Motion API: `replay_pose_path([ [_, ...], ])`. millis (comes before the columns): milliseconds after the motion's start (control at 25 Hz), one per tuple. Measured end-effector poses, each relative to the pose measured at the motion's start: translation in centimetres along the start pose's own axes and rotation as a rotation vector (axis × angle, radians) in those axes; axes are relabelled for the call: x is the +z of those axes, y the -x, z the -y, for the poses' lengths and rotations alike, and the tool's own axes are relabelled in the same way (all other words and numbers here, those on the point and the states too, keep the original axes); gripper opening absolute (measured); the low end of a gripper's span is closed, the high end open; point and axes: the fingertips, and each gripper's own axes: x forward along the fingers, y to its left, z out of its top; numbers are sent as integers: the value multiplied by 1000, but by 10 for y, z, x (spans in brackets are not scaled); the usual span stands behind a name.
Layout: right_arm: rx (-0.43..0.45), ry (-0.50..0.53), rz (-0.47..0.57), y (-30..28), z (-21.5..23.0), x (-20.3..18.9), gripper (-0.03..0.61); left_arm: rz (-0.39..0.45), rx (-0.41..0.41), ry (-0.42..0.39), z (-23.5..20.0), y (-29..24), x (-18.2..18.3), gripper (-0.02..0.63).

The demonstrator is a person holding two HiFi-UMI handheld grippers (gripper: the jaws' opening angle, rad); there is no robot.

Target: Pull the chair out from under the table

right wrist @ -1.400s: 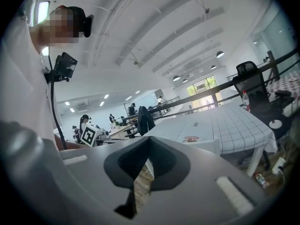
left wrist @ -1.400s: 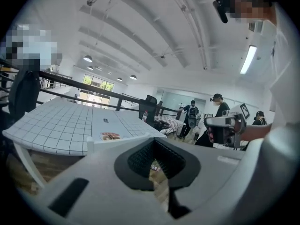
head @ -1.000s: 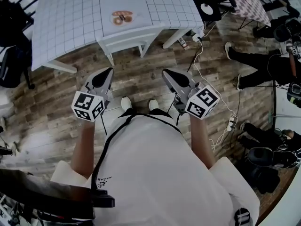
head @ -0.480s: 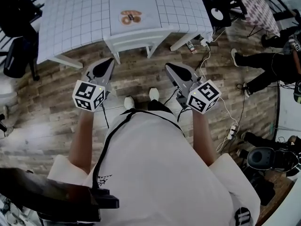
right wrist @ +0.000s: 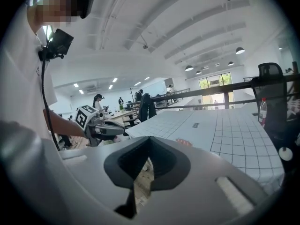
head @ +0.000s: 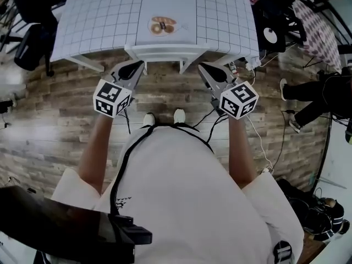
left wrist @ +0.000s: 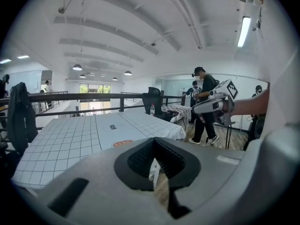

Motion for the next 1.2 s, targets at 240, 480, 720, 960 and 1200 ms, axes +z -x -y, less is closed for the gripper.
replay_pose_path([
  [240,8,77,-126,-25,61,-25,6,-115,23,-52,-17,-47,-20,20],
  [480,-25,241,-288,-55,117,-58,8,-242,48,-158,-49,-79,-45,99],
  [720,-1,522,-506,-75,153,-89,178,-443,34,-394,-82,-102,-79,317],
  [960,75,712,-660,-99,166,-107,301,-637,-79,-562,-101,-117,-109,381],
  [1200,175,893,-797,-122,162,-123,282,-798,-185,-732,-107,-126,-130,317],
])
